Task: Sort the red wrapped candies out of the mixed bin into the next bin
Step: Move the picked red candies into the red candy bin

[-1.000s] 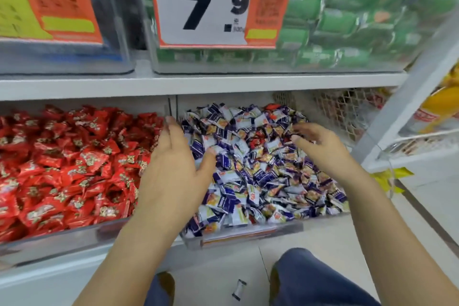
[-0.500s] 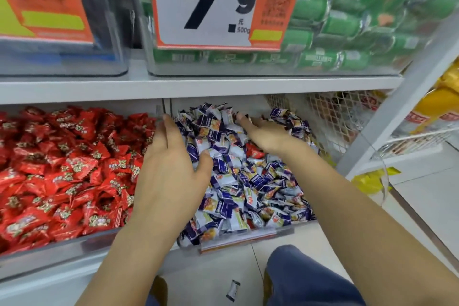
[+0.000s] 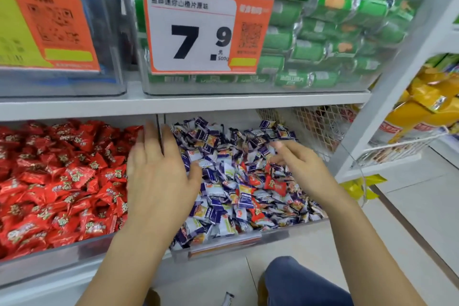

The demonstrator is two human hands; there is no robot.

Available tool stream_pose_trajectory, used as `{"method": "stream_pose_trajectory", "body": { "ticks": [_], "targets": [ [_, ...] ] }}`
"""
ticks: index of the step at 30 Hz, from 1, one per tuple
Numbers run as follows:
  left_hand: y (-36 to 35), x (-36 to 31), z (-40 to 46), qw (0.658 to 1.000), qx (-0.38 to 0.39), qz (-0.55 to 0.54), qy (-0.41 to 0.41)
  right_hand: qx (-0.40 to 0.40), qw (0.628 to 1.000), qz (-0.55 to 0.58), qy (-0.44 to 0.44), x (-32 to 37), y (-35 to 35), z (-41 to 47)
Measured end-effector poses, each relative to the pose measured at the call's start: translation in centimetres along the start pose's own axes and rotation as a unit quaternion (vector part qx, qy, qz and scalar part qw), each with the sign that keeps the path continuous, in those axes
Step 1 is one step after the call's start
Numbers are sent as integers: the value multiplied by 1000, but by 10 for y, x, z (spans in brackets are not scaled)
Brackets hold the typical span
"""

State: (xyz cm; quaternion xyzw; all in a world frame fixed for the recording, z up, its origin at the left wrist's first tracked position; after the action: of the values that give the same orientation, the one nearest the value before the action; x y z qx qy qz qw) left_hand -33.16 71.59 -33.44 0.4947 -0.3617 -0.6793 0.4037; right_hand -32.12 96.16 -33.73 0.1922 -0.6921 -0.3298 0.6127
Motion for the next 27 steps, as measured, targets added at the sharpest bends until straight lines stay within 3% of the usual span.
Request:
{"method": "stream_pose_trajectory", "body": {
  "ticks": [2,4,7,11,14,17,21,23,27],
  "targets": [
    [3,-8,-1,997,-63,7,-53,-27,998,-49,-29,-13,1,-4],
    [5,-26,-4,991,-56,-53,-105,5,989,-137,-51,-22,-3,-5],
    [-8,-51,-10,979,31,-118,-164,35,983,-165,-71,-31,-9,1],
    [-38,-72,-8,966,137,-94,-198,97,975,-160,-122,-40,-15,15],
    [-56,-84,3,954,222,-66,-191,124,973,-126,-145,-41,-15,25],
    [-68,-86,17,941,308,30,-137,172,968,-102,-152,-39,-20,30],
    [-66,-88,28,928,329,133,-113,240,960,-43,-140,-32,-30,26],
    [-66,-90,28,920,351,122,-123,285,949,36,-133,-30,-22,18],
    [-63,-85,28,922,373,-2,-104,331,925,155,-99,-44,-33,22]
  ]
}}
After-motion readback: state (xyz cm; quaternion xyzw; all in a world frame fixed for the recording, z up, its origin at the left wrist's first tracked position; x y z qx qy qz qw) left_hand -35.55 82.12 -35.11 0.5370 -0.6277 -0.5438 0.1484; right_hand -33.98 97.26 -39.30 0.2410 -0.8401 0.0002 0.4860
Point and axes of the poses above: each hand's wrist, its own z-axis towards the middle knuckle, its own y-axis out of the back of the hand, x = y × z, the point moved 1 cm from there along z, towards the middle knuckle, and after that the axes turned 2 degrees about -y, right-handed, at the moved point
